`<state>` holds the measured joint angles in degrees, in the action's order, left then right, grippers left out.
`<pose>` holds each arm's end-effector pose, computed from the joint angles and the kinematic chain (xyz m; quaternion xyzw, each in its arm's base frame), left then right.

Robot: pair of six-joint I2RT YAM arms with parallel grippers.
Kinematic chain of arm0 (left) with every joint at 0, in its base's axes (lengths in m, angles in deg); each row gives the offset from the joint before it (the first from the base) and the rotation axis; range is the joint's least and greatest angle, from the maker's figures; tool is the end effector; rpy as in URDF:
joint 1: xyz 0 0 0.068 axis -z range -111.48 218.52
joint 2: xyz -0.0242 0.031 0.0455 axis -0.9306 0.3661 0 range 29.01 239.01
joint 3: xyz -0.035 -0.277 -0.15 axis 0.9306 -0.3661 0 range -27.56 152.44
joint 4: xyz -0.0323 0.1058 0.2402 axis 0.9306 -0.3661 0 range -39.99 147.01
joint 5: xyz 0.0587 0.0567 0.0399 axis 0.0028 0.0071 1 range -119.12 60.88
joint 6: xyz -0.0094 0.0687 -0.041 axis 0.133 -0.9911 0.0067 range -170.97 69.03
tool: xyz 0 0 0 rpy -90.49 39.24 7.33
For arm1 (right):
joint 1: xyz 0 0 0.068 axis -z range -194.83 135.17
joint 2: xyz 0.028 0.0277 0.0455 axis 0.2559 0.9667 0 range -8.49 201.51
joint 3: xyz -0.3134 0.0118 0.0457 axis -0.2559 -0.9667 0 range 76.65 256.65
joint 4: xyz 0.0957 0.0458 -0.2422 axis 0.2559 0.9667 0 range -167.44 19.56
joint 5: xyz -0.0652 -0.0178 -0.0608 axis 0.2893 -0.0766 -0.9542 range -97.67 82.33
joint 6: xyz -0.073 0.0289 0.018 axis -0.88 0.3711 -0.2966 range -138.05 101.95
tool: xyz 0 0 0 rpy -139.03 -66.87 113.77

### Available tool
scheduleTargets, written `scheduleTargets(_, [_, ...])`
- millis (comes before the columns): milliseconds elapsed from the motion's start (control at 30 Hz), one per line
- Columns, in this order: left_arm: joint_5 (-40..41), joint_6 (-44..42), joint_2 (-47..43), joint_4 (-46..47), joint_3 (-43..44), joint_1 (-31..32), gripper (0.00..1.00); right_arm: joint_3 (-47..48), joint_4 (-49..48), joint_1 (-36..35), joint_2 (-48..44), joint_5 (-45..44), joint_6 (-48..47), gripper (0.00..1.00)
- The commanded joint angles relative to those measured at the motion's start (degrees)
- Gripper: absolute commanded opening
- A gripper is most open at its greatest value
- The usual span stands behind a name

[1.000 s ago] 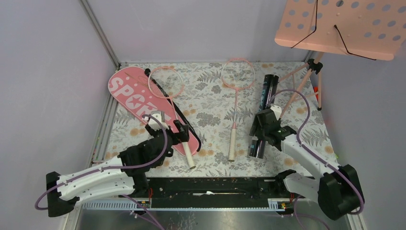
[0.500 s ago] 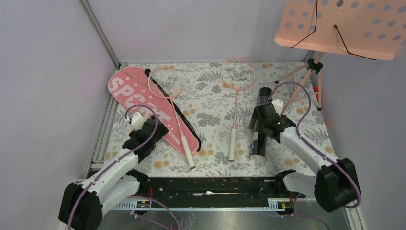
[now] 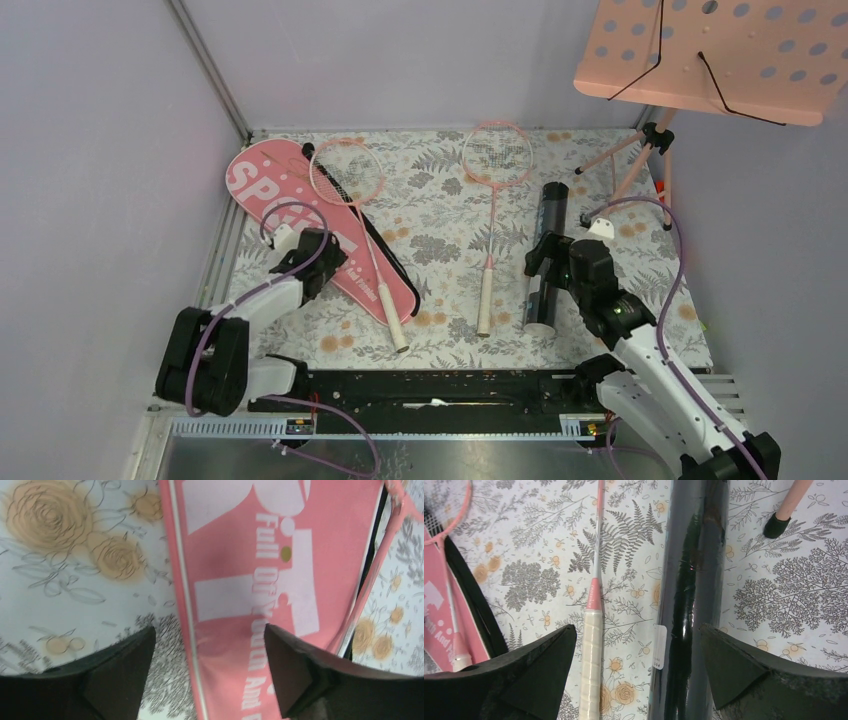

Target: Pack up the badminton gear

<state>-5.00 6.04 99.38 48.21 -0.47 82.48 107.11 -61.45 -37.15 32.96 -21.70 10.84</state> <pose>0.2227 -0.0260 0.1700 -0.4025 0.8354 -0.0236 0.3734 0.1630 0.0487 0.2657 0.1121 0.8412 0.1303 0.5127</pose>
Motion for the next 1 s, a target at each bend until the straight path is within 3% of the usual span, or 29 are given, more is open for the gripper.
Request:
scheduleTargets(0, [-2.99, 1.44, 6.28, 1.22, 5.03, -0.59, 0.78, -0.83, -3.00, 0.18, -2.80, 0.91, -0.85, 1.00])
scheduleTargets(167, [-0.12, 0.28, 9.81, 0.01, 7.74, -0.60, 0.29, -1.56, -3.42, 0.22, -3.65, 0.99, -1.04, 1.00])
scheduleTargets(200, [0.46, -0.34, 10.25, 0.36, 7.90, -0.67, 0.11, -1.59, -3.49, 0.18, -3.66, 1.03, -1.11, 1.00])
scheduleTargets(233, [1.13, -0.48, 10.64, 0.01, 8.30, -0.73, 0.00, -1.62, -3.55, 0.23, -3.58, 1.04, -1.12, 1.00])
scheduleTargets(400, [4.54, -4.90, 6.87, -5.54, 12.06, -0.69, 0.00, -1.84, -5.84, 0.23, -2.58, 5.10, -1.83, 1.00])
scheduleTargets(667, [6.06, -16.66, -12.58, -7.92, 17.98, 3.13, 0.00, -2.67, -14.88, 0.13, 1.07, 23.64, -2.45, 1.00])
scheduleTargets(833, [9.69, -22.02, -13.94, -11.25, 25.48, 9.80, 0.00, -2.86, -21.56, -0.79, 4.02, 34.92, -2.57, 0.99])
scheduleTargets(967, [8.82, -25.59, -11.83, -12.05, 31.16, 13.55, 0.00, -2.46, -22.62, -3.19, 5.89, 35.30, -2.95, 0.99])
